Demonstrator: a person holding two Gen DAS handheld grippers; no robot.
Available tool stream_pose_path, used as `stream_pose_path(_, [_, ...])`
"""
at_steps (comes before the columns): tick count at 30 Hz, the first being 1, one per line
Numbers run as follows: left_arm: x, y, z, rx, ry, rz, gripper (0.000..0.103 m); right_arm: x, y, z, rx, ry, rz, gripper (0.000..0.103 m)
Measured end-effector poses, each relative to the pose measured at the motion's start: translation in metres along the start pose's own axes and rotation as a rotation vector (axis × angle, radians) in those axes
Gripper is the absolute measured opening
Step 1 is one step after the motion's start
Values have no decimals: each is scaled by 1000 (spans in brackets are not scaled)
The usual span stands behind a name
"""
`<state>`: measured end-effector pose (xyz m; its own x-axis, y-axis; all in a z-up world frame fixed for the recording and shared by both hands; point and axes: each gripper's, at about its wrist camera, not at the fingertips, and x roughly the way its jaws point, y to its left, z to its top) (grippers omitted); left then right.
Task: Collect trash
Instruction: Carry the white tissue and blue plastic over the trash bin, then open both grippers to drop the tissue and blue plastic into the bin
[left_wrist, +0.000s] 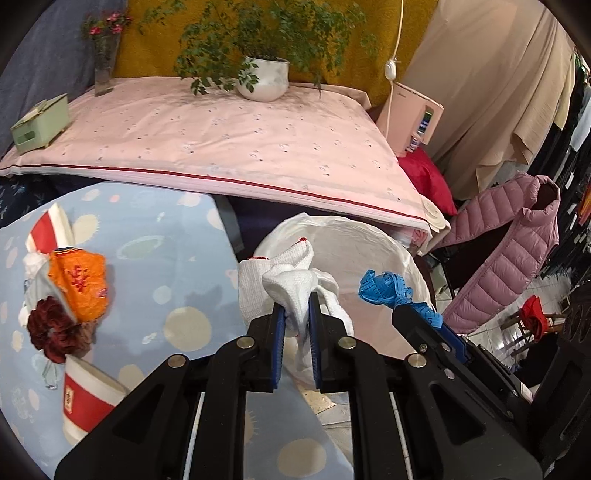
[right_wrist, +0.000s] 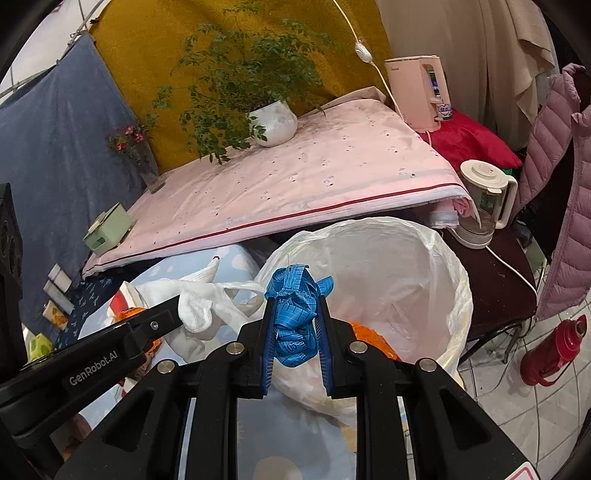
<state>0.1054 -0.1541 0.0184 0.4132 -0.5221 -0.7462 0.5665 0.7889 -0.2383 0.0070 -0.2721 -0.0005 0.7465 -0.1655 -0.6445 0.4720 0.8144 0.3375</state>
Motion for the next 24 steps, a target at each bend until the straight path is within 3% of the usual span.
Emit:
stream_pose_path(8, [25,-21,6,16,23,-49,15,16,-27,1,41,26,-41,19])
stream_pose_path(10, [28,-24,7,19,18,-41,29,20,-30,1,45,32,-45,19])
stream_pose_path(11, [28,-24,8,16,16,-36,42,22,-31,1,46,34,-48,19])
stream_pose_path(12, [28,-24,8,8,7,-30,49,23,-32,1,46,36,-49,19])
stream_pose_path(24, [29,-3,5,-41,11,38,58,31,-27,2,35,44,-48,25])
